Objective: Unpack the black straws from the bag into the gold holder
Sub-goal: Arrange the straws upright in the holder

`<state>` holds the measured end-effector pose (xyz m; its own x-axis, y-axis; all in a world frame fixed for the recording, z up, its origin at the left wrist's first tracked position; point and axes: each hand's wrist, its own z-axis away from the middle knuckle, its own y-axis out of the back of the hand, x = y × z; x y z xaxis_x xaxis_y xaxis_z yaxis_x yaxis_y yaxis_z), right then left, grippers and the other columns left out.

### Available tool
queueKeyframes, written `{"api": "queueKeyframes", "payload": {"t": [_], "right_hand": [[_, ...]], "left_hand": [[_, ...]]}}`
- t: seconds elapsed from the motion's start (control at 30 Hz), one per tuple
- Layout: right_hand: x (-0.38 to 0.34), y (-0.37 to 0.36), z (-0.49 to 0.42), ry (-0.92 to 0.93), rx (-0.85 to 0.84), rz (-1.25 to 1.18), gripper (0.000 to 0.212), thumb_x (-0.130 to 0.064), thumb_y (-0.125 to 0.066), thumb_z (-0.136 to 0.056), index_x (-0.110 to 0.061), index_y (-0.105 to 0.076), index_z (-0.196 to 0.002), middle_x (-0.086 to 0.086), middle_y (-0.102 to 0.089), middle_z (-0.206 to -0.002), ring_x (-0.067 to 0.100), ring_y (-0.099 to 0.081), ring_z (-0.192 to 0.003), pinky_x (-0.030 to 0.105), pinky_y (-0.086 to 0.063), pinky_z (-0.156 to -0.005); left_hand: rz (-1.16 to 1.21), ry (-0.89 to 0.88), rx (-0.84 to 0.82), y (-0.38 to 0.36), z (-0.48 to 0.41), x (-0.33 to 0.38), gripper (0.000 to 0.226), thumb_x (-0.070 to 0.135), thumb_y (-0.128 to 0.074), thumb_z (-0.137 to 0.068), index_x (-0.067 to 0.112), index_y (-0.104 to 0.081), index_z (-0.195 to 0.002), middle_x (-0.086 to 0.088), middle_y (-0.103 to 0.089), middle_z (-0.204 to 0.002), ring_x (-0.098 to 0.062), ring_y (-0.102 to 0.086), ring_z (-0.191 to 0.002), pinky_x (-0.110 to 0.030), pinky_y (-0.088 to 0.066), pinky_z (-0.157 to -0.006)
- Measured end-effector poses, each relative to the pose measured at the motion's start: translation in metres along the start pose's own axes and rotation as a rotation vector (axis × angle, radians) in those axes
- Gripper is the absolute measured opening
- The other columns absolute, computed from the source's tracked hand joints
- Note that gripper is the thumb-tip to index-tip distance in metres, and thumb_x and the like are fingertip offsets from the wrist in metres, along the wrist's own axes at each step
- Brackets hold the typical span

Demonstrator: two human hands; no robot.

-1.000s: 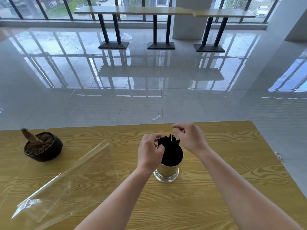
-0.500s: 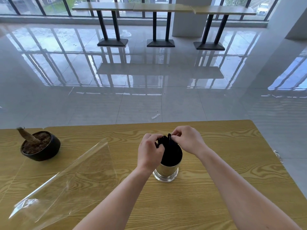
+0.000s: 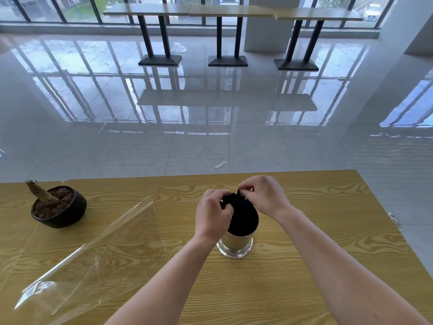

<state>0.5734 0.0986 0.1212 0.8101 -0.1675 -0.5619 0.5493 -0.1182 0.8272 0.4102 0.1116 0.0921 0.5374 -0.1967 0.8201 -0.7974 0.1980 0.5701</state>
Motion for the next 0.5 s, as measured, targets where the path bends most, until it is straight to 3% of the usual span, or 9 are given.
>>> {"api": "queueKeyframes", "payload": {"t": [0.17,0.33,0.43,0.5], "right_hand": [[-0.003,0.005,0.000,0.005,0.012,0.011,0.011,-0.016,-0.069,-0.090,-0.016,-0.079,-0.093,-0.003,-0.077,-0.089,0.014,-0.069,-0.085,0.019,-0.046,-0.069],[-0.012,0.045,-0.002,0.039,0.218,-0.037,0.010,-0.019,-0.073,-0.089,-0.015,-0.080,-0.095,-0.007,-0.072,-0.079,0.003,-0.060,-0.067,0.002,-0.034,-0.061],[-0.020,0.081,-0.001,0.087,0.362,-0.070,0.009,-0.020,-0.074,-0.089,-0.016,-0.079,-0.095,-0.008,-0.072,-0.079,-0.008,-0.058,-0.066,0.003,-0.035,-0.062],[-0.023,0.100,0.002,0.094,0.466,-0.121,0.008,-0.023,-0.073,-0.089,-0.019,-0.079,-0.094,-0.016,-0.067,-0.076,-0.012,-0.057,-0.067,0.003,-0.037,-0.062]], "left_hand": [[0.003,0.001,0.001,0.001,0.000,0.001,0.033,0.009,-0.065,-0.086,0.018,-0.071,-0.117,0.006,-0.064,-0.110,-0.013,-0.062,-0.099,-0.023,-0.050,-0.088],[-0.003,-0.021,0.027,0.004,0.001,0.002,0.037,0.010,-0.065,-0.087,0.019,-0.067,-0.124,0.005,-0.063,-0.113,-0.015,-0.061,-0.102,-0.029,-0.051,-0.091],[-0.020,-0.013,0.097,0.009,0.002,0.005,0.032,0.012,-0.066,-0.088,0.020,-0.068,-0.120,0.005,-0.060,-0.106,-0.013,-0.058,-0.094,-0.023,-0.049,-0.082],[0.009,-0.012,0.163,0.014,0.004,0.012,0.020,0.012,-0.067,-0.087,0.020,-0.073,-0.105,0.007,-0.061,-0.093,-0.011,-0.057,-0.082,-0.023,-0.048,-0.073]]}}
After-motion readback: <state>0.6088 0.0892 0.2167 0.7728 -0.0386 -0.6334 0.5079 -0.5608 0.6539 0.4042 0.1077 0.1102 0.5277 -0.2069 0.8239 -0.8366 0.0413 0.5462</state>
